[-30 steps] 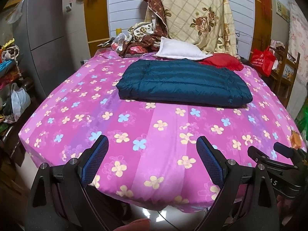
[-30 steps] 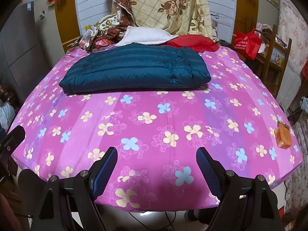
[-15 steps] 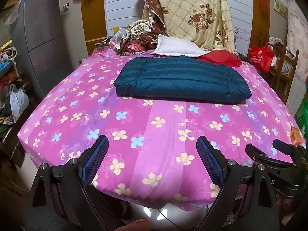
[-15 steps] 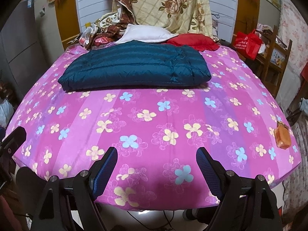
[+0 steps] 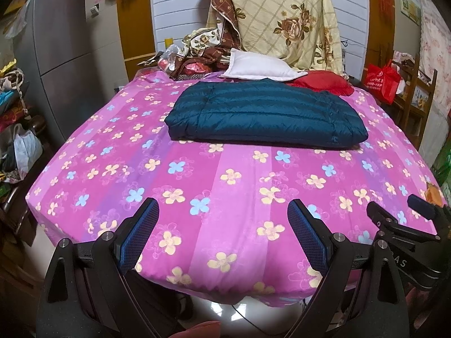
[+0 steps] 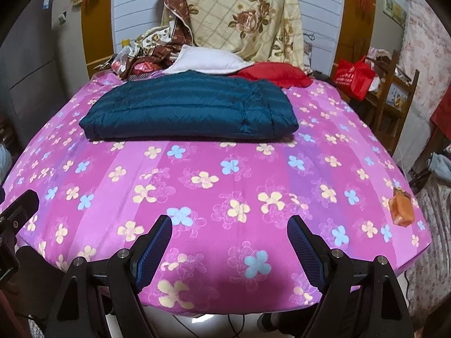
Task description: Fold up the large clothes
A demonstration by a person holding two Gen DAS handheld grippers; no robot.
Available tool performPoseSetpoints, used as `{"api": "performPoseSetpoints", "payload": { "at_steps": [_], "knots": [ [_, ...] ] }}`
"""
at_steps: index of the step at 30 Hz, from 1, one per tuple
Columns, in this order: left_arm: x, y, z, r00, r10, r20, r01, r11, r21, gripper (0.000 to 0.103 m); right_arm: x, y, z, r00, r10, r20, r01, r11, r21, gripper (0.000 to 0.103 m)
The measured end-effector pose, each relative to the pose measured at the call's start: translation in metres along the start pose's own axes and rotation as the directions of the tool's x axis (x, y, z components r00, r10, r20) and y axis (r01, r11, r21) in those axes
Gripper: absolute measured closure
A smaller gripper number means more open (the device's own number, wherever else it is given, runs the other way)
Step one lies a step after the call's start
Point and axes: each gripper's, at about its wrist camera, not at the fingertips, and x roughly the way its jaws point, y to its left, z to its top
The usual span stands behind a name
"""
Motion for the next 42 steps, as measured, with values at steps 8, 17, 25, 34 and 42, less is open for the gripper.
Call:
{"api": "performPoseSetpoints", "payload": {
  "at_steps": [8,17,25,34,42],
  "knots": [
    [0.002,0.0,-0.003,1.0,0.001,-0.004,-0.001,1.0,0.005,0.01,-0.01,0.0,0.002,0.998,-0.021,0.061,0.021,1.0,-0.012,0.021],
    [0.003,0.001,-0.003,1.0,0.0,-0.003,0.0,1.0,0.008,0.01,-0.014,0.001,0.002,0.996,-0.02,0.086,0.021,1.0,-0.01,0.021],
    [0.003,0.004,0.001,1.0,0.014,0.011,-0.014,1.0,0.008,0.01,-0.018,0.001,0.003,0.994,-0.021,0.11,0.023,1.0,-0.015,0.021],
    [0.003,0.007,0.002,1.0,0.012,0.012,-0.012,1.0,0.009,0.01,-0.019,0.001,0.003,0.993,-0.017,0.117,0.019,1.0,-0.015,0.021],
    [0.004,0.007,0.002,1.0,0.009,0.01,-0.009,1.0,0.016,0.01,-0.019,0.001,0.004,0.992,-0.014,0.124,0.015,1.0,-0.013,0.021]
  ]
}}
